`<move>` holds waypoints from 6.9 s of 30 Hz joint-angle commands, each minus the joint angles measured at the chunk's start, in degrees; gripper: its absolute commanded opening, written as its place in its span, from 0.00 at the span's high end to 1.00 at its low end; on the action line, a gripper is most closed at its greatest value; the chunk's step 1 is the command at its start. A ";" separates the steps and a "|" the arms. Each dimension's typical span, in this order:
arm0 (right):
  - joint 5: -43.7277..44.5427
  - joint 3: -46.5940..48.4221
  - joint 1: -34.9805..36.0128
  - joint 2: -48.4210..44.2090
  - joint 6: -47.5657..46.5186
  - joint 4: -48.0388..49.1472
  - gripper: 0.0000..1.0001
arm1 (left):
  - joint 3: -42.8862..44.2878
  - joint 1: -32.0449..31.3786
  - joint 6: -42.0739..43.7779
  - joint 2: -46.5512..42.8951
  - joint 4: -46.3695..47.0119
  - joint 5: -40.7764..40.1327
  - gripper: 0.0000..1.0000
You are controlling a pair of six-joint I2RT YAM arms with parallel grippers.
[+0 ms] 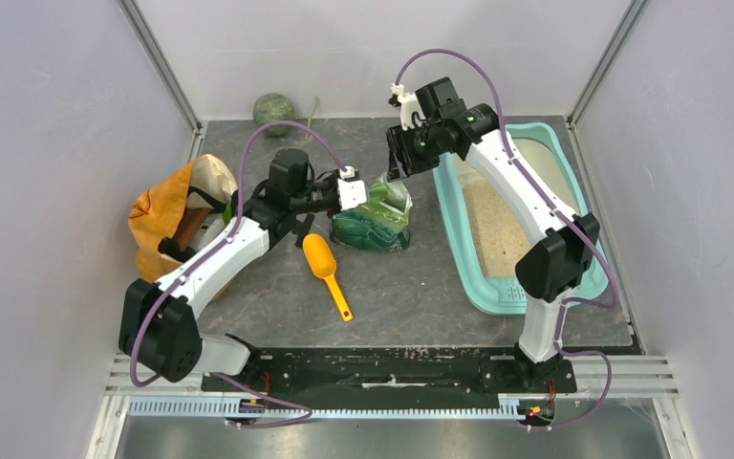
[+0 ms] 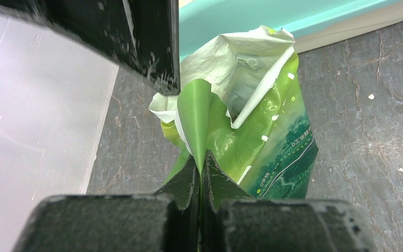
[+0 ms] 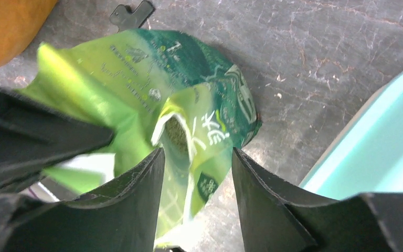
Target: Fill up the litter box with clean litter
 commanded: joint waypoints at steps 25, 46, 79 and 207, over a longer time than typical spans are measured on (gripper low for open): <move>-2.23 9.86 1.25 2.21 10.92 -2.49 1.00 | 5.03 -1.52 -7.41 -0.84 -2.63 2.24 0.98; -12.81 -2.01 -0.34 -6.36 24.19 13.35 1.00 | 13.26 -1.78 -5.83 5.38 -1.04 5.58 0.98; -6.22 -11.71 -1.94 -10.95 15.40 12.31 0.59 | 11.02 0.42 -5.82 -3.53 -11.06 -2.61 0.25; -27.31 8.69 -17.20 -14.49 32.25 38.82 0.04 | 51.96 15.82 -128.99 23.01 17.24 -5.97 0.98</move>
